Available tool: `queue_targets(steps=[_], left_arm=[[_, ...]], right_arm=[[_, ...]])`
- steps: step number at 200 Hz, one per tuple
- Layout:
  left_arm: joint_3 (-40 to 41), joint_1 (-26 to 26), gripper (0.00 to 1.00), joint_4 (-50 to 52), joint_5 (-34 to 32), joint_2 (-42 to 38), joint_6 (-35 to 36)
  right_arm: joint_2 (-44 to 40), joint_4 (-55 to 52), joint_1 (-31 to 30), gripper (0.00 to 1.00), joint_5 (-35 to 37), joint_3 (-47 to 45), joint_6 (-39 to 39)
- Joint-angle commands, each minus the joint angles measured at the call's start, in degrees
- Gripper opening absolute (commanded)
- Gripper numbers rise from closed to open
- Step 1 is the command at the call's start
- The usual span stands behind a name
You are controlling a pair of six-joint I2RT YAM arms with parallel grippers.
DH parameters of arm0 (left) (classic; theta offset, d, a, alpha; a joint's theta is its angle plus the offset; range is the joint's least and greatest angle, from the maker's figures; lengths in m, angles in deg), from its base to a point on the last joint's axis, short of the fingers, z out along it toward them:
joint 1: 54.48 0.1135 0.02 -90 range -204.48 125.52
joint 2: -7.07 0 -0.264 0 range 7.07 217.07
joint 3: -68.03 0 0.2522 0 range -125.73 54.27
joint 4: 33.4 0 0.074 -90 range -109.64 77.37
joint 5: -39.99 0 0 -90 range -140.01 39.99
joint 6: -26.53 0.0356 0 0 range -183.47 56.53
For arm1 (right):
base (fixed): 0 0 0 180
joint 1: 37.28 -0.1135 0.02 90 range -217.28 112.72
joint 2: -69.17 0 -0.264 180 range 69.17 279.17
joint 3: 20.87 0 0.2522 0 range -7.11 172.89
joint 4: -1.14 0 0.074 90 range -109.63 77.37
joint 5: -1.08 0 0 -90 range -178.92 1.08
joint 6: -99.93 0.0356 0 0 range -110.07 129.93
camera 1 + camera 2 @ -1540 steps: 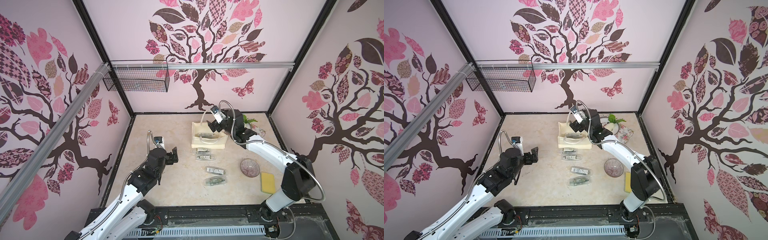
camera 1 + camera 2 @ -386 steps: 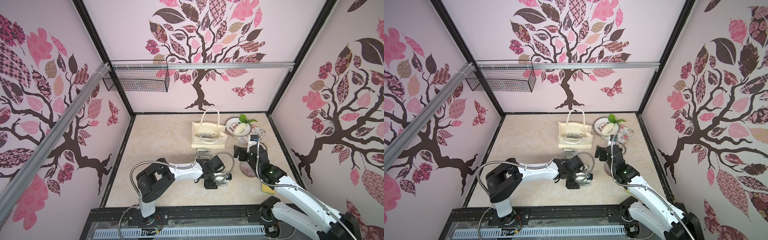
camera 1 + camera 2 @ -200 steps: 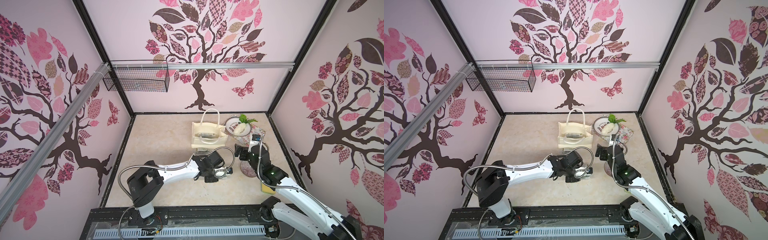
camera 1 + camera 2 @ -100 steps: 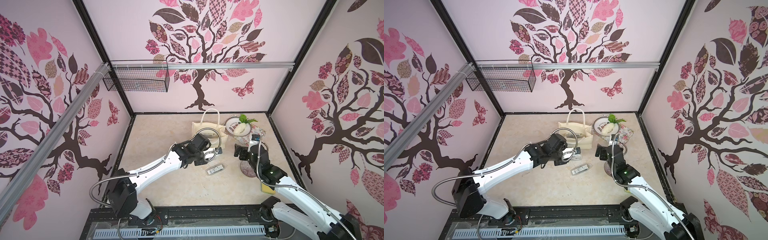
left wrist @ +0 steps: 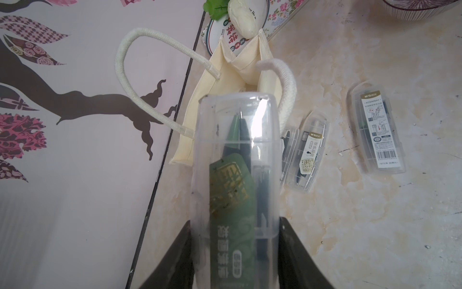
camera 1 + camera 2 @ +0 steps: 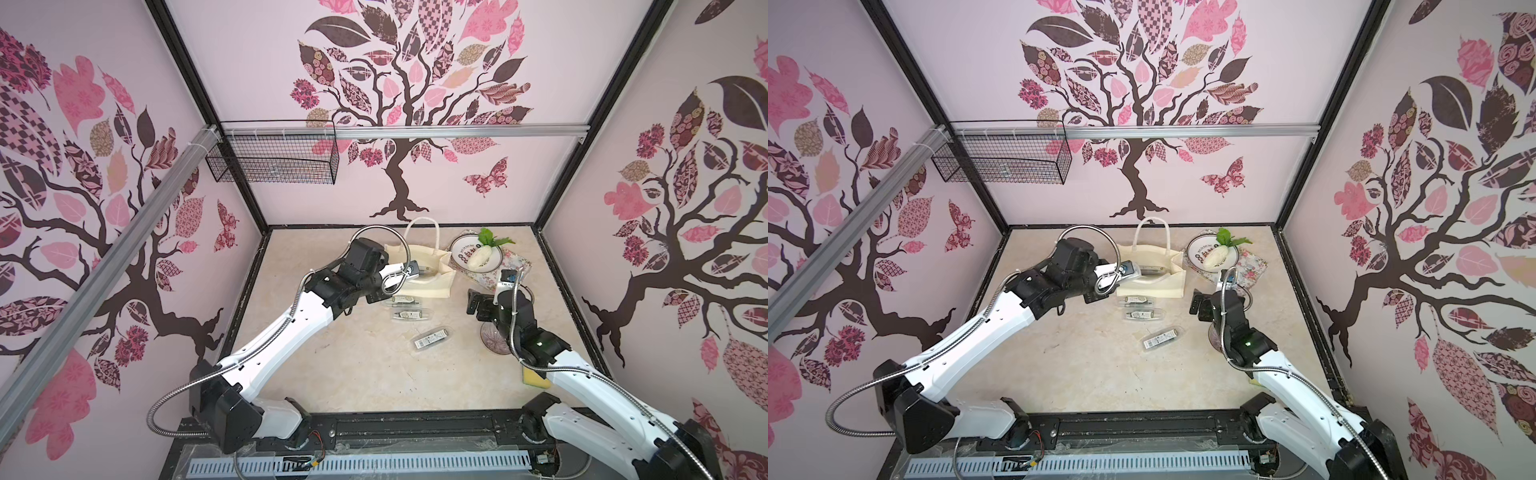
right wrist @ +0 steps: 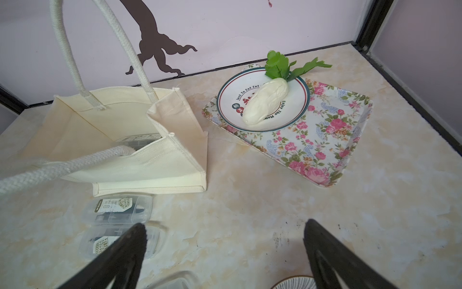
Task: Put the compass set into the canvas bag
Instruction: Place the compass set in the canvas bag.
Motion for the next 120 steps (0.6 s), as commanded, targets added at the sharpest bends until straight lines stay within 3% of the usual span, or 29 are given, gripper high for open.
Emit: queue_targets(steps=[1, 51, 120], left_arm=[[-4.1, 2.1, 0.43, 0.0, 2.9, -0.6, 1.8], [-11.3, 4.8, 0.43, 0.7, 5.6, 7.5, 4.9], [-24.9, 6.4, 0.42, -1.2, 8.3, 26.2, 7.1]], right_arm=[[0.7, 1.7, 0.1, 1.00, -0.8, 0.0, 1.0], [1.2, 1.6, 0.2, 1.00, -1.8, -0.2, 1.6], [0.8, 0.6, 0.2, 1.00, -4.2, -0.4, 2.6]])
